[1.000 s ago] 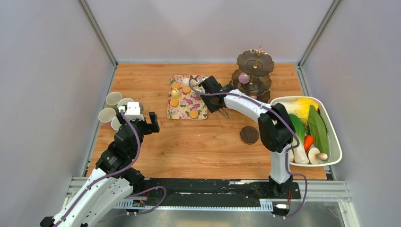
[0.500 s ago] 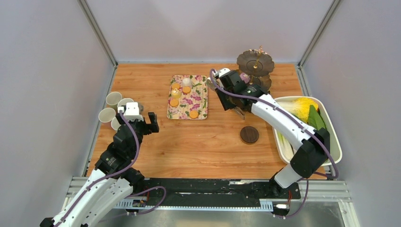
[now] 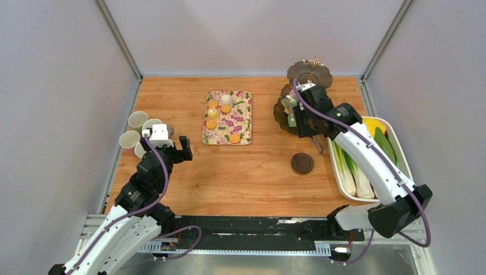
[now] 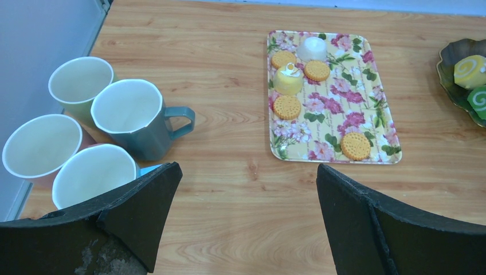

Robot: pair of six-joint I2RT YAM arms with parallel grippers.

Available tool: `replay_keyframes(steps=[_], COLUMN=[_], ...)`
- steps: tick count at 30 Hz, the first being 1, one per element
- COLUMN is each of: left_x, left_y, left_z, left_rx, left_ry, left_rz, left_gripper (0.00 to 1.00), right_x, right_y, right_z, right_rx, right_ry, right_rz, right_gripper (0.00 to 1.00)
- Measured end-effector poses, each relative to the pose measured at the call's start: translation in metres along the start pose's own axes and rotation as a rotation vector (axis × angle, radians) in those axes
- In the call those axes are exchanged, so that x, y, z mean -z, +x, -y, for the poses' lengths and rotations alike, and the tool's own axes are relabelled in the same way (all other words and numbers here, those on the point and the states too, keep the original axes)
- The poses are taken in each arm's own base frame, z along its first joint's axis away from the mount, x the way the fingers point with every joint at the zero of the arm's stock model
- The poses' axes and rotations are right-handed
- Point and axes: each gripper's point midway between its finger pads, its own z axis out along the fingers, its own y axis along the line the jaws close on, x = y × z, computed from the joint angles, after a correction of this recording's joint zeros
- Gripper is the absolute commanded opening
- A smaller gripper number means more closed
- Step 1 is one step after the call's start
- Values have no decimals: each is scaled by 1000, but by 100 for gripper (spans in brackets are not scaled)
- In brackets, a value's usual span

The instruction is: Serve the afternoon tea

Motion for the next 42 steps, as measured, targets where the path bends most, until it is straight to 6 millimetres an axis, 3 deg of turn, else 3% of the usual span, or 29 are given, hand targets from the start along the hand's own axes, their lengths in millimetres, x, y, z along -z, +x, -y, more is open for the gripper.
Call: replay_keyframes(steps=[6, 18, 24, 33, 42], left_x=[0, 0, 0, 1, 2], left_y=[0, 0, 0, -1, -2], left_z=[0, 0, 0, 0, -1], left_rx=[0, -1, 0, 3, 6], left_ry=[1, 1, 1, 1, 1], left_rz=[0, -1, 0, 5, 10], left_gripper=[100, 100, 100, 100, 100], right_x=[4, -2, -22, -61, -96], right_y=[19, 25, 4, -27, -39], right_z=[22, 79, 93, 98, 99], right_rx=[-47, -191, -218, -192, -170], right_ry=[50, 176, 201, 202, 205], right_rz=[-82, -124, -53, 49, 82], right_gripper=[43, 43, 43, 42, 44])
